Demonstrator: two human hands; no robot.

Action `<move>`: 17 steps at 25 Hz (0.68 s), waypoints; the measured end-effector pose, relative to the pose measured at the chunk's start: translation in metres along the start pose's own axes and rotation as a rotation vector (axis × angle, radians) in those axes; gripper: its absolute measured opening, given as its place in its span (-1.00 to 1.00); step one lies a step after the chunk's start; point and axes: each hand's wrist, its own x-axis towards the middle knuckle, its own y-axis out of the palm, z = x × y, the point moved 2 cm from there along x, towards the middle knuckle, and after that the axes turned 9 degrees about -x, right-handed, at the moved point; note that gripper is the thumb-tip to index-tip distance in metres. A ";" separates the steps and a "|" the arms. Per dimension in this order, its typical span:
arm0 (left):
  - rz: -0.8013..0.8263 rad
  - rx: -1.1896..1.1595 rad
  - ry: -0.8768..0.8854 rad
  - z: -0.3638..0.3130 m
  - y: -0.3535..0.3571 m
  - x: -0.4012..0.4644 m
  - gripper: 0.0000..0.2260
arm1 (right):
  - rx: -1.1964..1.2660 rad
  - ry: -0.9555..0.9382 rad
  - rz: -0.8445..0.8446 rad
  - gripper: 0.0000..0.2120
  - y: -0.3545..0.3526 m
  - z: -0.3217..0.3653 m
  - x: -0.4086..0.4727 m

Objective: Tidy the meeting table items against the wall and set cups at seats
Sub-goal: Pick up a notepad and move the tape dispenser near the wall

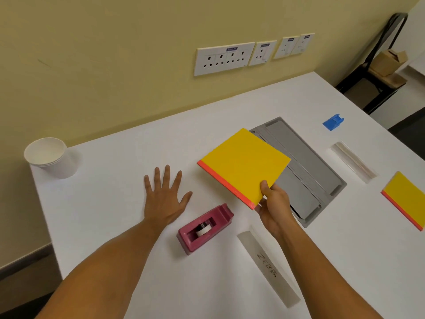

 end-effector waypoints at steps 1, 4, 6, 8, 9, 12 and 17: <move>-0.017 0.005 -0.001 0.000 0.002 0.004 -0.30 | 0.010 0.001 -0.005 -0.80 0.006 0.006 0.017; -0.032 0.024 0.000 -0.001 0.003 0.005 -0.28 | 0.053 -0.001 -0.035 -0.77 0.017 0.023 0.056; -0.060 0.028 -0.008 0.001 0.006 0.003 -0.25 | 0.054 0.007 -0.051 -0.78 0.026 0.031 0.085; -0.053 0.018 -0.015 0.001 0.003 0.002 -0.24 | 0.052 0.020 -0.078 -0.82 0.036 0.039 0.115; -0.046 0.020 -0.018 0.001 0.003 0.003 -0.24 | 0.045 0.025 -0.078 -0.85 0.042 0.042 0.131; -0.063 0.034 -0.025 0.004 0.009 0.006 -0.23 | 0.031 0.035 -0.075 -0.89 0.063 0.049 0.174; -0.068 0.030 -0.015 0.005 0.012 0.008 -0.24 | -0.008 0.009 -0.090 -0.86 0.092 0.059 0.234</move>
